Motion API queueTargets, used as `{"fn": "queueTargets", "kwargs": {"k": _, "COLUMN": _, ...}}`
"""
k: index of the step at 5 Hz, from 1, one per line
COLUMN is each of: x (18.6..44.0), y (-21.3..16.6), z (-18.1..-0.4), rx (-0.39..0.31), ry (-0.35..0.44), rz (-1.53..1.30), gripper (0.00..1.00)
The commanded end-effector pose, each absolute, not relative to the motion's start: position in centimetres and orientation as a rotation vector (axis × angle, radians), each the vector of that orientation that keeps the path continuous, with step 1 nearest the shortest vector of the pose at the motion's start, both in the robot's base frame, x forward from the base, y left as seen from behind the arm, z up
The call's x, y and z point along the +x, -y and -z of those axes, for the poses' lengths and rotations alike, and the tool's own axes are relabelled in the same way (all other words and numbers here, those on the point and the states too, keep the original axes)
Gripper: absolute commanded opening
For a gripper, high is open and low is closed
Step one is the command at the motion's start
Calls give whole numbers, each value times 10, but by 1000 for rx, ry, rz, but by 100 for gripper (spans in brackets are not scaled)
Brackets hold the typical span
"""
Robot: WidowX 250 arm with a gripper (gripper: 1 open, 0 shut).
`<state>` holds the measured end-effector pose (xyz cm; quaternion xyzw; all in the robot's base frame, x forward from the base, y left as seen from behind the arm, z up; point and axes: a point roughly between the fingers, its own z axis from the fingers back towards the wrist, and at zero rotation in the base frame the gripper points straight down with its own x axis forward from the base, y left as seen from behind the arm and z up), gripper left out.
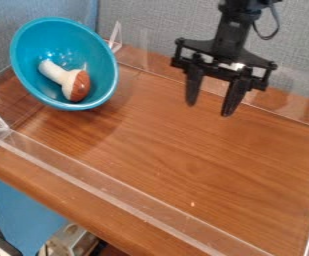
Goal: Put the mushroom in the blue bowl
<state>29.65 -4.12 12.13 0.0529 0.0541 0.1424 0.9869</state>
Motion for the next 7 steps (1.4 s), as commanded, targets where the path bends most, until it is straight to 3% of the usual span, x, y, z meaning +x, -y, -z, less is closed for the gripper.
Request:
{"fn": "queueTargets", "kwargs": {"k": 1, "x": 287, "y": 31, "z": -154, "rx": 75, "ry": -35, "rz": -273, "gripper": 100}}
{"fn": "queueTargets", "kwargs": {"k": 3, "x": 272, "y": 28, "z": -165, "rx": 74, "ry": -44, "rz": -284, "gripper": 100}}
{"fn": "queueTargets", "kwargs": {"k": 5, "x": 273, "y": 17, "z": -144, "rx": 78, "ry": -35, "rz": -334, "gripper": 100}}
{"fn": "queueTargets", "kwargs": {"k": 7, "x": 270, "y": 30, "z": -143, "rx": 86, "ry": -47, "rz": -375, "gripper": 100}}
